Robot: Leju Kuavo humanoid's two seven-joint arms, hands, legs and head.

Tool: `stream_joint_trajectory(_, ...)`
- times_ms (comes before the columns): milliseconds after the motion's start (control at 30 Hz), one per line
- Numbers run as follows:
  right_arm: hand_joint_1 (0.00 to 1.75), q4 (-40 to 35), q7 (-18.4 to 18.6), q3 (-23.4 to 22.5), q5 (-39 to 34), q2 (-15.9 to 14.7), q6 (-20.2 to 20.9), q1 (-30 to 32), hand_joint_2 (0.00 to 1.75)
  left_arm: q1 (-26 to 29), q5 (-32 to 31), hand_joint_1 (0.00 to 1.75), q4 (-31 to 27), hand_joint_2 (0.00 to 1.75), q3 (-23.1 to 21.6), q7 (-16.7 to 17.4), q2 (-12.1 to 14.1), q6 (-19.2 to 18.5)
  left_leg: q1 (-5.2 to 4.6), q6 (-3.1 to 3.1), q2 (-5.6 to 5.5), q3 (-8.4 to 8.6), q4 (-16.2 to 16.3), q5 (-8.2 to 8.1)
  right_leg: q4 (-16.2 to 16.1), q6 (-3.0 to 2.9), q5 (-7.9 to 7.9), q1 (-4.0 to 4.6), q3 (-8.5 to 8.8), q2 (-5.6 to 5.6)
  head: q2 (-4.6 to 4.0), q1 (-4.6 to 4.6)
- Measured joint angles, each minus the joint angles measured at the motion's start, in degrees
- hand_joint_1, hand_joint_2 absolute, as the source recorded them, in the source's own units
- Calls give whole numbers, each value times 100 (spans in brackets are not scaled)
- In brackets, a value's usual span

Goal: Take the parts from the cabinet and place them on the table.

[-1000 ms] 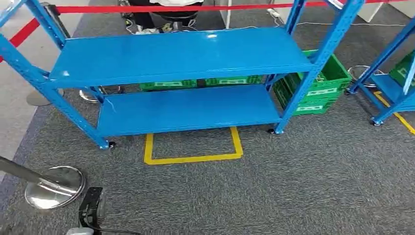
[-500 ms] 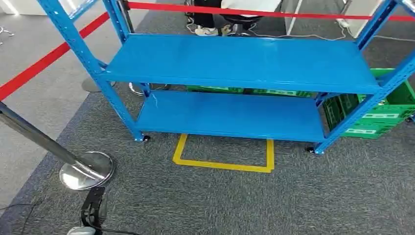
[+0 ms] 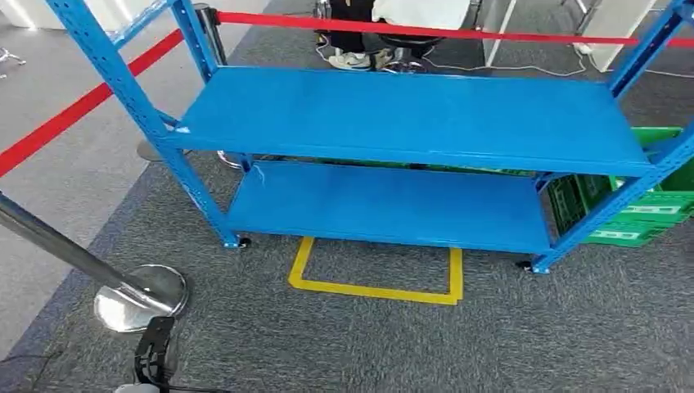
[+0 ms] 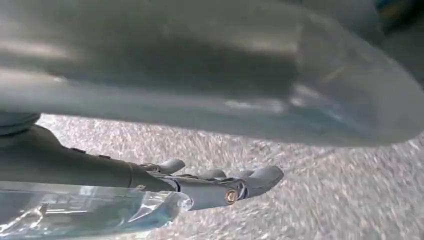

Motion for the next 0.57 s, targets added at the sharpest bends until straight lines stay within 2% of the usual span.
stream_joint_trajectory(33, 0, 0, 4, -9, -22, 0, 0, 4, 0, 10, 2, 0, 0, 0, 2, 0, 0, 0, 3, 46, 5, 21, -31, -44, -8, 50, 66, 2, 110, -2, 0, -9)
stream_joint_trajectory(67, 0, 0, 13, -17, -48, 0, 0, -5, 0, 19, 2, 0, -2, 0, 2, 0, 0, 0, 13, 89, -3, 71, -30, -74, 1, 68, 76, 1, 130, 0, 0, 9)
stream_joint_trajectory(100, 0, 0, 24, -22, -70, 0, 2, -12, 0, 43, 4, 0, -2, 0, 2, 0, -2, 0, 29, 123, -10, 164, -62, -113, 183, 75, 97, -2, 18, -1, 0, 13)
stream_joint_trajectory(133, 0, 0, 31, -33, -96, -2, -2, -27, 0, 47, 2, 0, -2, 0, 4, -2, 7, 4, 26, 152, 4, 226, -70, -172, 572, 72, 138, 3, -178, 1, 0, 28)
stream_joint_trajectory(167, 0, 0, 48, -59, -133, -2, -2, -24, 0, 41, 4, 0, -4, 0, 7, -2, 15, 11, 18, 175, 13, 269, -71, -232, 1035, 70, 67, 7, -477, 1, 0, 37)
stream_joint_trajectory(233, 0, 2, 72, -101, -177, -2, 7, 7, 0, 56, 4, 0, -2, 0, 9, -2, 7, 13, -6, 205, 32, 429, -72, -385, 1791, 59, -382, 30, -1080, 3, 0, 35)
stream_joint_trajectory(267, 0, 2, 83, -125, -188, -2, 7, 30, 0, 70, 7, 0, -2, 0, 11, 0, 2, 13, -13, 209, 34, 533, -72, -463, 1897, 49, -521, 48, -1256, 3, 0, 35)
stream_joint_trajectory(300, 0, 2, 85, -151, -194, -2, 9, 47, 0, 82, 9, 0, -2, 0, 11, 2, 0, 11, -17, 211, 43, 664, -72, -555, 1813, 39, -526, 62, -1356, 3, 0, 50)
stream_joint_trajectory(333, 0, 2, 85, -162, -203, -2, 11, 52, 0, 87, 20, 0, -2, 0, 13, 7, 2, 13, -22, 208, 64, 805, -72, -649, 1590, 18, -422, 74, -1378, -1, 0, 61)
stream_joint_trajectory(367, 0, 2, 87, -171, -225, -9, 11, 51, 0, 89, 28, 0, -2, 0, 18, 9, 2, 13, -26, 202, 105, 955, -76, -754, 1254, -17, -159, 90, -1361, -27, 0, 65)
stream_joint_trajectory(400, 0, 2, 87, -195, -238, -11, 9, 49, 0, 91, 33, 0, -2, 0, 28, 9, 2, 15, -34, 193, 154, 1104, -81, -868, 845, -70, 335, 116, -1352, -144, 0, 70)
stream_joint_trajectory(433, 0, 4, 87, -214, -256, -11, 11, 62, 0, 119, 35, 0, -2, 0, 46, 11, 2, 15, -56, 170, 192, 1180, -92, -975, 487, -141, 1063, 171, -1411, -439, 0, 81)
stream_joint_trajectory(467, 0, 9, 105, -238, -269, -11, 13, 37, 0, 122, 48, 0, -2, 0, 57, 18, 2, 17, -84, 134, 223, 1253, -87, -1072, 501, -143, 951, 174, -1414, -418, -2, 83)
stream_joint_trajectory(500, 0, 7, 109, -256, -273, -13, 13, 22, 0, 120, 66, 0, -4, 0, 59, 28, 2, 20, -84, 92, 277, 1313, -144, -1145, 506, -165, 950, 199, -1329, -301, -2, 63)
stream_joint_trajectory(533, 0, 7, 103, -267, -278, -13, 17, 24, 0, 124, 68, 0, -7, 0, 63, 35, 4, 26, -76, 60, 311, 1433, -139, -1115, 445, -186, 924, 178, -1309, -231, -2, 74)
stream_joint_trajectory(567, 0, 7, 101, -282, -278, -13, 18, 16, 0, 106, 66, 0, -20, 0, 66, 37, 9, 44, -74, 31, 310, 1439, -127, -1049, 413, -207, 895, 173, -1262, -169, -2, 78)
